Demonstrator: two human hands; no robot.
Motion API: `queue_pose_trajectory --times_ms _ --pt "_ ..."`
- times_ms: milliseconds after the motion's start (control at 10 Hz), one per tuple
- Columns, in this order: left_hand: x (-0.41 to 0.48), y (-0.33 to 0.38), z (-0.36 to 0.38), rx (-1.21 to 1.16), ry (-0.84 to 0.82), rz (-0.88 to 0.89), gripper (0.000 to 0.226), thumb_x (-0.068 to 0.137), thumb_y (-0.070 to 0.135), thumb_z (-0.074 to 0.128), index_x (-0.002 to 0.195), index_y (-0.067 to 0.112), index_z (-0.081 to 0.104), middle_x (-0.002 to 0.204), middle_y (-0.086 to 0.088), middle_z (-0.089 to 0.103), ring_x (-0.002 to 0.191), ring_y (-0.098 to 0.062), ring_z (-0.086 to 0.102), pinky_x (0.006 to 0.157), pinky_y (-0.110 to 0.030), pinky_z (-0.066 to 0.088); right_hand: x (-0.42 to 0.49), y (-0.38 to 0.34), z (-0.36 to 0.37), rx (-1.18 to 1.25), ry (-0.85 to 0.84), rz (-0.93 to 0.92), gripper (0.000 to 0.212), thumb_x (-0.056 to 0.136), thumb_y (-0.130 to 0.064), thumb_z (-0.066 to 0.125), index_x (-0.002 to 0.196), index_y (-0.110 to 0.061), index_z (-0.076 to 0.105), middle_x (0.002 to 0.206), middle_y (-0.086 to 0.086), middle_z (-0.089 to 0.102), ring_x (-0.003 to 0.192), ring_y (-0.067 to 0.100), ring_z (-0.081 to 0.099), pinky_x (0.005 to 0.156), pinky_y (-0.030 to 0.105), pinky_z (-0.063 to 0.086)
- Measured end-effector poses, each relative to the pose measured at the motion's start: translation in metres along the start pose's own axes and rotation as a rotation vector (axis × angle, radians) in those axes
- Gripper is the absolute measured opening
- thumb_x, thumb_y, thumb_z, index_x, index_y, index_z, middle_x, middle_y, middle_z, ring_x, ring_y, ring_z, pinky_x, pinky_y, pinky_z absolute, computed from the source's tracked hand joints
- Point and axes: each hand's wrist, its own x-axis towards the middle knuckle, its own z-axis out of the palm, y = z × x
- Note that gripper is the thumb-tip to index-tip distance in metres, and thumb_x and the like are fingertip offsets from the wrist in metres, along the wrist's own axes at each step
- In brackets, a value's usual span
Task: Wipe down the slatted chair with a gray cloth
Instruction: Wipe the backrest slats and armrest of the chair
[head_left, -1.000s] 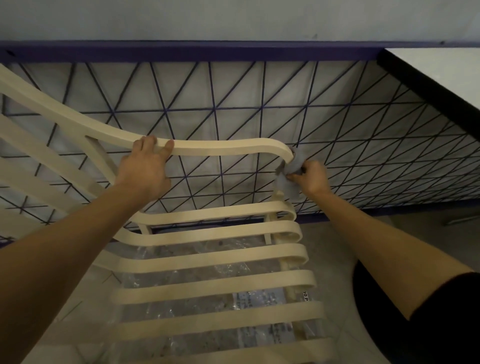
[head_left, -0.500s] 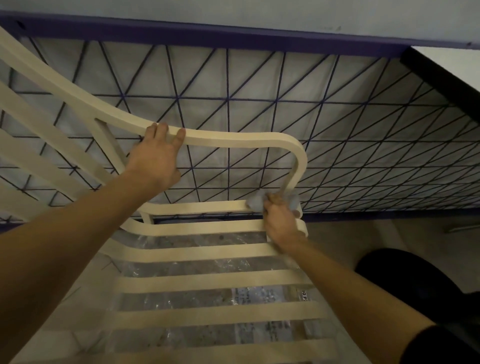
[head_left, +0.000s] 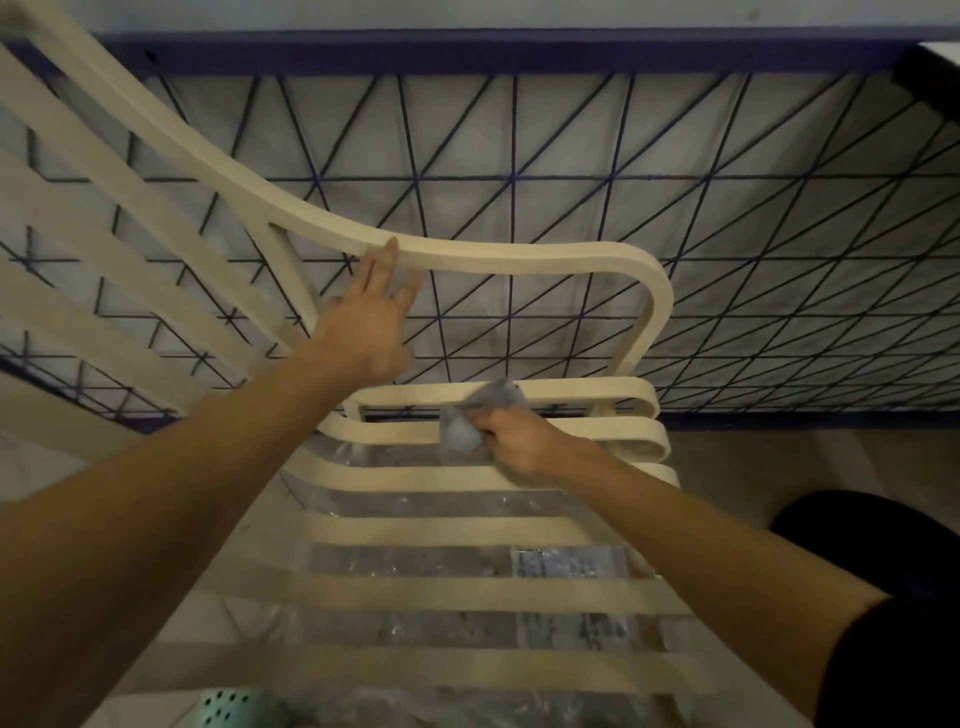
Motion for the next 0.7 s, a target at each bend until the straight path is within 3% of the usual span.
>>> queue_pose_trajectory --times_ms 100,200,300,400,500,600,700 --pt "-0.038 0.003 0.031 -0.021 -0.122 -0.007 0.093 0.089 0.034 0.059 0.153 0.025 -0.008 0.159 -0.003 -0.024 0.148 -0.026 -0.012 0.115 -0.053 0.021 -0.026 0.02 0.001 -0.016 -0.019 -0.066 0.044 0.097 -0.009 0.045 0.141 -0.009 0.046 0.155 0.01 0.031 0.143 0.025 0.028 0.119 0.037 0.021" --pt "-0.075 0.011 0.065 -0.158 -0.292 -0.028 0.082 0.093 0.035 0.054 0.154 0.023 0.001 0.16 -0.002 -0.016 0.148 -0.025 -0.006 0.116 -0.052 0.02 -0.058 0.027 -0.004 -0.049 0.014 -0.088 0.048 0.097 -0.005 0.044 0.145 -0.008 0.039 0.157 0.008 0.025 0.146 0.024 0.019 0.119 0.034 0.01" --pt "-0.113 0.016 0.104 -0.212 -0.362 -0.054 0.07 0.097 0.036 0.047 0.154 0.022 0.009 0.162 -0.001 -0.008 0.148 -0.025 0.004 0.116 -0.05 0.021 -0.097 0.042 -0.01 -0.048 0.014 -0.129 0.045 0.099 -0.014 0.043 0.144 -0.013 0.041 0.154 0.004 0.033 0.143 0.021 0.027 0.119 0.039 0.018" --pt "-0.14 0.025 0.123 -0.246 -0.386 -0.026 0.063 0.101 0.04 0.036 0.154 0.021 0.009 0.162 -0.001 -0.005 0.148 -0.021 0.005 0.116 -0.047 0.021 -0.132 0.067 -0.014 -0.022 0.064 -0.057 0.04 0.097 -0.018 0.043 0.136 -0.014 0.052 0.148 0.007 0.043 0.138 0.026 0.036 0.117 0.04 0.025" --pt "-0.162 0.037 0.135 -0.281 -0.428 -0.011 0.059 0.102 0.041 0.029 0.154 0.022 0.008 0.162 0.0 -0.005 0.149 -0.019 0.0 0.118 -0.047 0.014 -0.166 0.082 -0.02 -0.082 0.073 0.013 0.046 0.097 -0.009 0.049 0.142 -0.012 0.043 0.156 0.003 0.027 0.145 0.019 0.019 0.115 0.022 0.007" --pt "-0.171 0.044 0.134 -0.27 -0.485 0.016 0.059 0.103 0.041 0.026 0.154 0.024 0.004 0.162 0.0 -0.003 0.149 -0.018 -0.002 0.119 -0.047 0.01 -0.196 0.079 -0.009 -0.076 0.033 -0.06 0.045 0.099 -0.024 0.048 0.143 -0.016 0.042 0.153 -0.003 0.022 0.141 0.012 0.018 0.114 0.016 0.006" --pt "-0.168 0.043 0.13 -0.296 -0.486 0.017 0.06 0.103 0.039 0.031 0.154 0.023 0.003 0.162 -0.002 0.0 0.149 -0.019 0.001 0.119 -0.047 0.012 -0.202 0.068 0.016 -0.028 0.064 -0.055 0.048 0.098 -0.035 0.037 0.142 -0.018 0.043 0.153 0.004 0.031 0.142 0.023 0.027 0.119 0.035 0.019"
